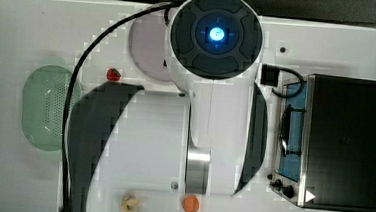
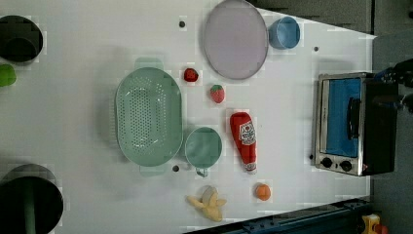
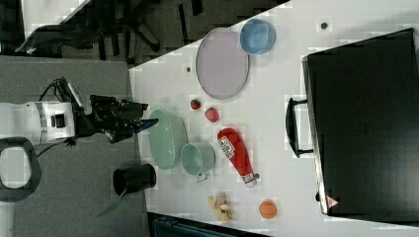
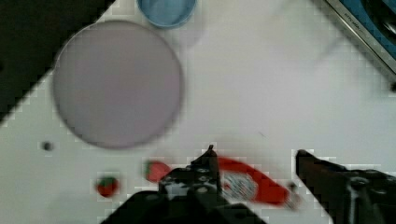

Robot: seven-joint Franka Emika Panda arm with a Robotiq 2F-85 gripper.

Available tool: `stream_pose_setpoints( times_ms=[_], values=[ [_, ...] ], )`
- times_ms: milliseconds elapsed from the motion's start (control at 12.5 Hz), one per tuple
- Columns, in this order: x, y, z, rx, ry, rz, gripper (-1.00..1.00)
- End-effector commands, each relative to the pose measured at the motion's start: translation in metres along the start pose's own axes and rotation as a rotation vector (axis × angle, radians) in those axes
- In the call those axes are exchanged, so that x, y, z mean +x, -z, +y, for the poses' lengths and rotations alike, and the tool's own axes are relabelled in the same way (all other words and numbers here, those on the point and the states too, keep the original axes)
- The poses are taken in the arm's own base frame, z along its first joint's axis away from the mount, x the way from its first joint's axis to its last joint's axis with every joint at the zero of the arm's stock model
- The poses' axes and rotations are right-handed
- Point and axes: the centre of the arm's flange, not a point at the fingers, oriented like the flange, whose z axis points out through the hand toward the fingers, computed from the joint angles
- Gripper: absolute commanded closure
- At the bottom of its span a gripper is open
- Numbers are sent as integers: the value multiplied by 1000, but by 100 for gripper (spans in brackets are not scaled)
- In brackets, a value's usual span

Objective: Flap open oven.

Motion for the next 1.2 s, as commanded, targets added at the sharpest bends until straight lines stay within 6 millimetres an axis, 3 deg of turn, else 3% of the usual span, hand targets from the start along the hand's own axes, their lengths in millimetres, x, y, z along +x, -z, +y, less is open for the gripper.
stream_pose_setpoints(
  times_ms=[80, 240, 320, 400, 880, 1040, 1200],
  values=[
    [-70, 51, 139, -30, -201, -35, -59],
    [-70, 51, 139, -30, -201, -35, -99],
    [-70, 51, 139, -30, -201, -34, -100],
    [-70, 52, 139, -29, -201, -34, -90],
    [-60, 50, 139, -3, -215, -16, 55],
    [-44, 42, 142, 21, -178, 3, 65],
    [-22, 20, 153, 10, -33, -3, 65]
  ],
)
